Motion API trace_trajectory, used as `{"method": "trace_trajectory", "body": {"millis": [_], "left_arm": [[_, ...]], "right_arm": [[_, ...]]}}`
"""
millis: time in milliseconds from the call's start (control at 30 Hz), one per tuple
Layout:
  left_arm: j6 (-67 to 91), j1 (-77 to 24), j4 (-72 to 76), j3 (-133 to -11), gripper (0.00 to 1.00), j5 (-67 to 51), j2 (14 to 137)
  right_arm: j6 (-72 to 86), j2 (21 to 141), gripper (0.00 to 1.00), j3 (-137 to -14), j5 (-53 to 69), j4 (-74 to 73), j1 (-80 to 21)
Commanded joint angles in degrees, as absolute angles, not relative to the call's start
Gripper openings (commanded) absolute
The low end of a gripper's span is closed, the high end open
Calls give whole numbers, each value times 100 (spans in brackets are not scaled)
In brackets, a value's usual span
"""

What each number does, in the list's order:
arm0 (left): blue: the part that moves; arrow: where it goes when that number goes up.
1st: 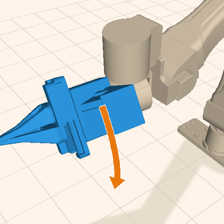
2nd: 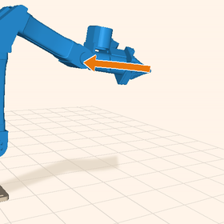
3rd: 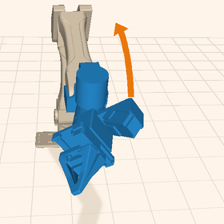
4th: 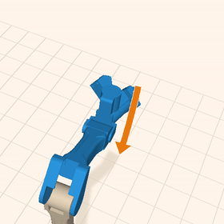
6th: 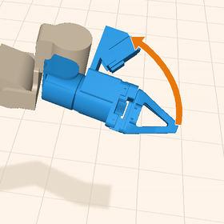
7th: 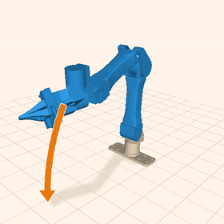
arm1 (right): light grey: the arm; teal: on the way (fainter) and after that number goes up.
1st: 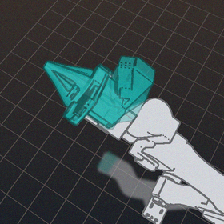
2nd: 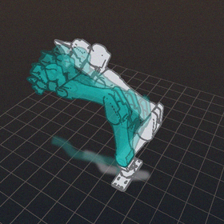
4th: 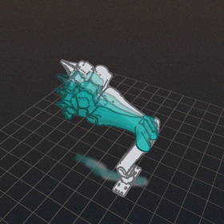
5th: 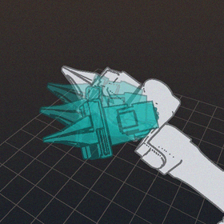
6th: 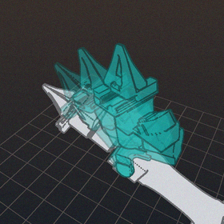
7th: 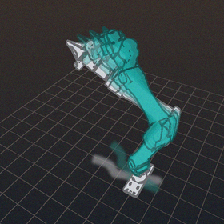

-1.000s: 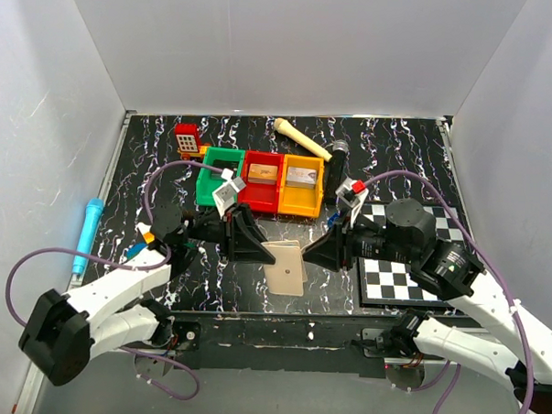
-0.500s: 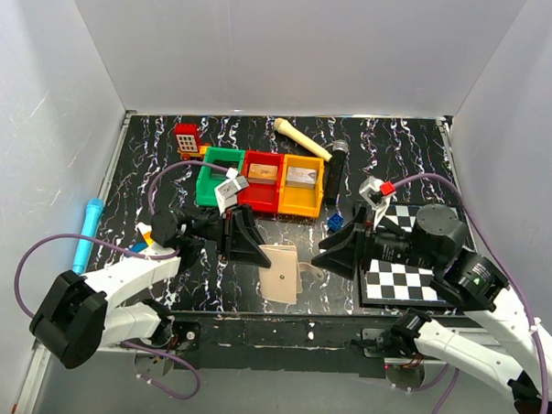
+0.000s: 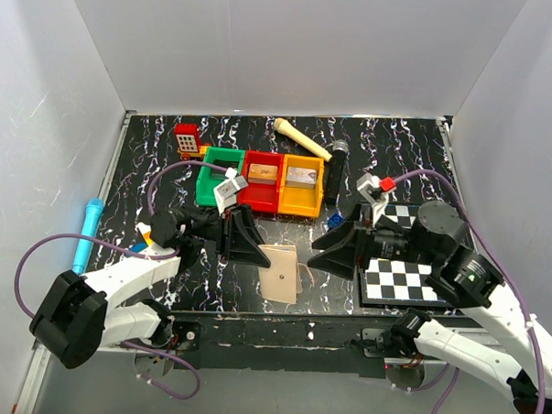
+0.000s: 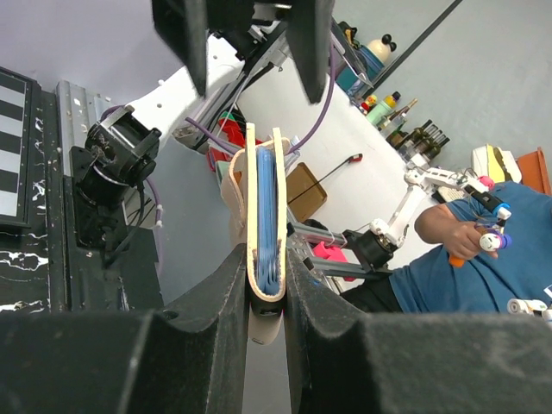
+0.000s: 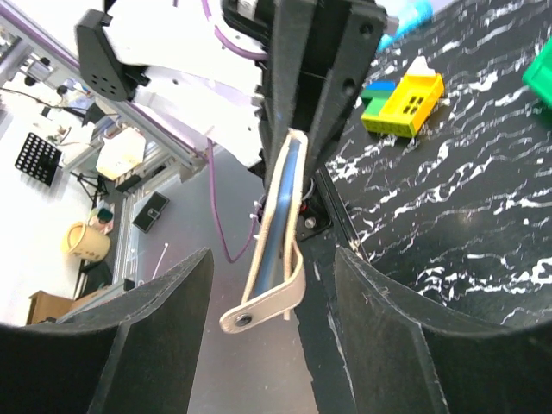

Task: Take the credit cards out of the card holder
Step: Open the card holder.

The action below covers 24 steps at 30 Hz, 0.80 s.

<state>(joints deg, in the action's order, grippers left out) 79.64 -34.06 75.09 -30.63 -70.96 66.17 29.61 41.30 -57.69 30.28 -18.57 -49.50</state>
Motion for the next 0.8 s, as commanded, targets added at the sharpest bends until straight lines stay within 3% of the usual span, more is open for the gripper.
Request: {"method": "trace_trajectory", "body": {"millis": [0, 767], "left_arm": [[7857, -3375, 8182, -3111, 0, -7040, 6530], [7875, -3375, 7972, -3428, 0, -6979, 6319]], "right_arm": [[2910, 3946, 67, -6151, 2979, -1414, -4939], [2927, 4790, 66, -5739, 3375, -1530, -4939]]}}
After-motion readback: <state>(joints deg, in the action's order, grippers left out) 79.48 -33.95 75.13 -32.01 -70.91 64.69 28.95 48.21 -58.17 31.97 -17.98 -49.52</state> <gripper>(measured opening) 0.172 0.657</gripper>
